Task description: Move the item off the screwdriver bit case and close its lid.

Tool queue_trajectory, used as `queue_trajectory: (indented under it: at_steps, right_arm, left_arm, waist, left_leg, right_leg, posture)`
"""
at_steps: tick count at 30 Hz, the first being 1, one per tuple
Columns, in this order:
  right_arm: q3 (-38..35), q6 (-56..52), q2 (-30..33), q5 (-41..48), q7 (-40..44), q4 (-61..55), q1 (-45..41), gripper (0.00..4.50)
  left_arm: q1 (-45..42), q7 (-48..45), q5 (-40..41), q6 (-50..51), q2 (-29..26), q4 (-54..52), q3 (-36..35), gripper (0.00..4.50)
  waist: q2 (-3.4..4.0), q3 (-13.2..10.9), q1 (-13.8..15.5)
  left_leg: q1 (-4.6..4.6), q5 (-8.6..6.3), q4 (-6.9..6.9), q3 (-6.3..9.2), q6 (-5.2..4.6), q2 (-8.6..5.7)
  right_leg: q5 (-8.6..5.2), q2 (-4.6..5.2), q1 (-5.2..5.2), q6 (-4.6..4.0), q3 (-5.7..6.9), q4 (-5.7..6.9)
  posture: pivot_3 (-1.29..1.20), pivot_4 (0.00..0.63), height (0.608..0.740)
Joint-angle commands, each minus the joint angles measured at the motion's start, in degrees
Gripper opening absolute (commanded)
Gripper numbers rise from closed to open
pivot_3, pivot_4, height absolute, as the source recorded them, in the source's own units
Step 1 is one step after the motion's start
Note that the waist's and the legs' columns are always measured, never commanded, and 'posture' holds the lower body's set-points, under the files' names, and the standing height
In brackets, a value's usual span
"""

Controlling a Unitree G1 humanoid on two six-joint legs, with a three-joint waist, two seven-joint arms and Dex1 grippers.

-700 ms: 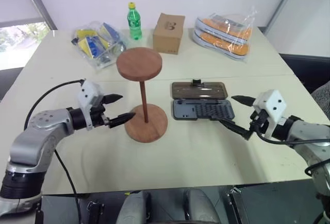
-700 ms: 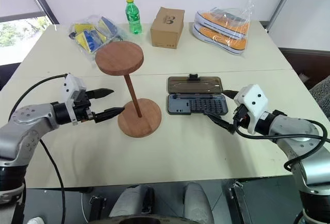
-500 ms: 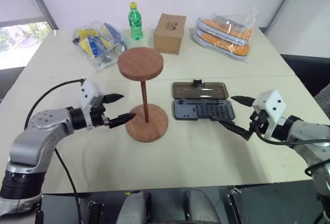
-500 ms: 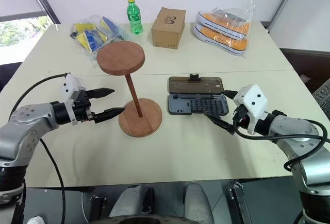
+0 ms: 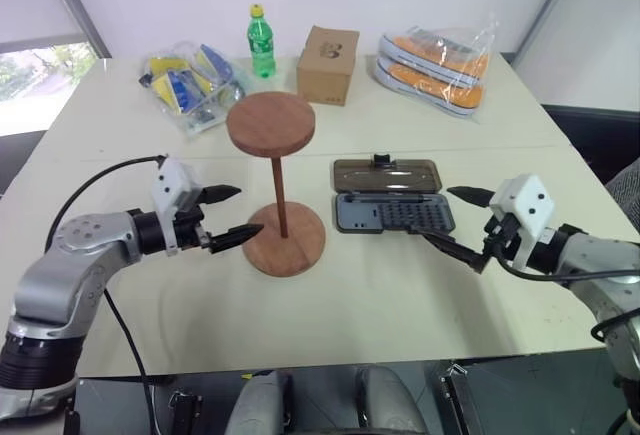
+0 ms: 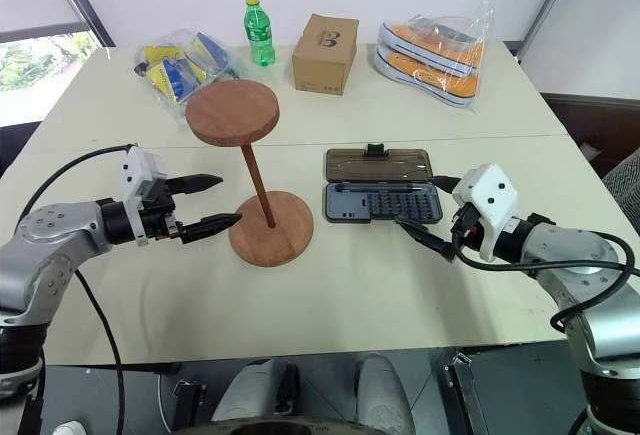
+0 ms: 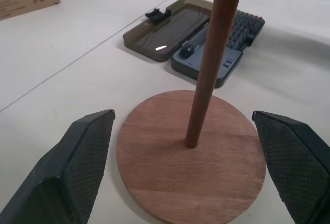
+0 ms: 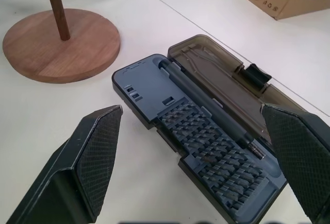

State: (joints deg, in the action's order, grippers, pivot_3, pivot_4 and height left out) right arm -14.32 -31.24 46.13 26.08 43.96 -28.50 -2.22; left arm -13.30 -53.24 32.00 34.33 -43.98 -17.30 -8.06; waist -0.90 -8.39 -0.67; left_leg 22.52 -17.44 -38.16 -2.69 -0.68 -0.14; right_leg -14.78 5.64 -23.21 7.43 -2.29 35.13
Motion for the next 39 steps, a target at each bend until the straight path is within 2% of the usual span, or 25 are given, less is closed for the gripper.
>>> queue_trajectory:
  at_steps: [1, 12, 18, 25, 32, 35, 39]
  right_arm:
    - [-0.8, 0.6, 0.3, 0.4, 0.0, -1.4, -0.5, 4.5]
    - [-0.5, 0.3, 0.2, 0.4, -0.3, -2.2, 0.0, 4.5]
    - [-0.1, 0.1, 0.0, 0.2, -0.9, -2.8, 0.0, 4.5]
    - [0.2, 0.2, -0.5, -0.1, -2.2, -3.9, 0.5, 4.5]
    - [0.3, 0.4, -0.8, -0.3, -3.3, -4.6, 1.3, 4.5]
    - [0.4, 0.4, -0.9, -0.4, -3.6, -4.8, 1.4, 4.5]
    - [0.7, 0.7, -1.0, -0.7, -3.8, -4.7, 1.5, 4.5]
  left_arm:
    - [-0.5, 0.4, 0.9, 0.3, -0.3, -2.3, -0.6, 4.46]
    - [-0.9, 0.5, 1.2, 1.3, 0.0, -3.3, 0.6, 4.46]
    - [-5.1, 5.6, -1.6, -2.4, 6.4, 0.4, 2.5, 4.46]
    - [-9.0, 8.8, -8.6, -10.4, 13.4, 7.9, 7.5, 4.46]
    - [-9.3, 7.3, -10.4, -13.9, 15.8, 10.8, 9.8, 4.46]
    - [-9.5, 7.1, -10.6, -14.0, 16.5, 10.9, 9.9, 3.6]
    - [-9.5, 6.9, -10.4, -13.9, 16.9, 10.3, 9.6, 1.62]
  waist:
    - [0.0, 0.0, 0.0]
    - [-0.01, 0.0, 0.0]
    - [-0.05, 0.0, 0.2]
    - [-0.08, 0.0, 0.1]
    - [-0.08, 0.0, 0.1]
    - [-0.08, 0.0, 0.1]
    - [-0.08, 0.0, 0.1]
  left_leg:
    - [0.0, 0.0, 0.0, 0.0, 0.0, 0.0]
    - [0.0, 0.0, -0.03, 0.0, 0.0, 0.0]
    - [-0.01, 0.01, -0.11, 0.0, -0.01, -0.03]
    - [-0.02, 0.01, -0.12, 0.0, -0.02, -0.03]
    - [-0.02, 0.01, -0.12, 0.0, -0.02, -0.02]
    - [-0.02, 0.01, -0.12, 0.01, -0.02, -0.02]
    - [-0.03, 0.01, -0.13, 0.01, -0.02, -0.02]
  right_leg:
    - [0.0, 0.0, 0.0, 0.0, 0.0, 0.0]
    - [0.0, -0.05, 0.0, 0.01, 0.0, 0.03]
    - [0.03, -0.06, 0.07, 0.05, 0.01, 0.06]
    - [0.11, -0.12, 0.07, 0.21, 0.01, 0.07]
    - [0.13, -0.14, 0.07, 0.25, 0.0, 0.07]
    - [0.13, -0.14, 0.07, 0.25, 0.0, 0.08]
    - [0.14, -0.14, 0.07, 0.26, 0.0, 0.09]
  posture:
    - [0.0, 0.15, 0.74]
    - [0.0, 0.15, 0.74]
    - [0.0, 0.15, 0.74]
    - [0.0, 0.15, 0.74]
    - [0.0, 0.15, 0.74]
    - [0.0, 0.15, 0.74]
    - [0.0, 0.15, 0.74]
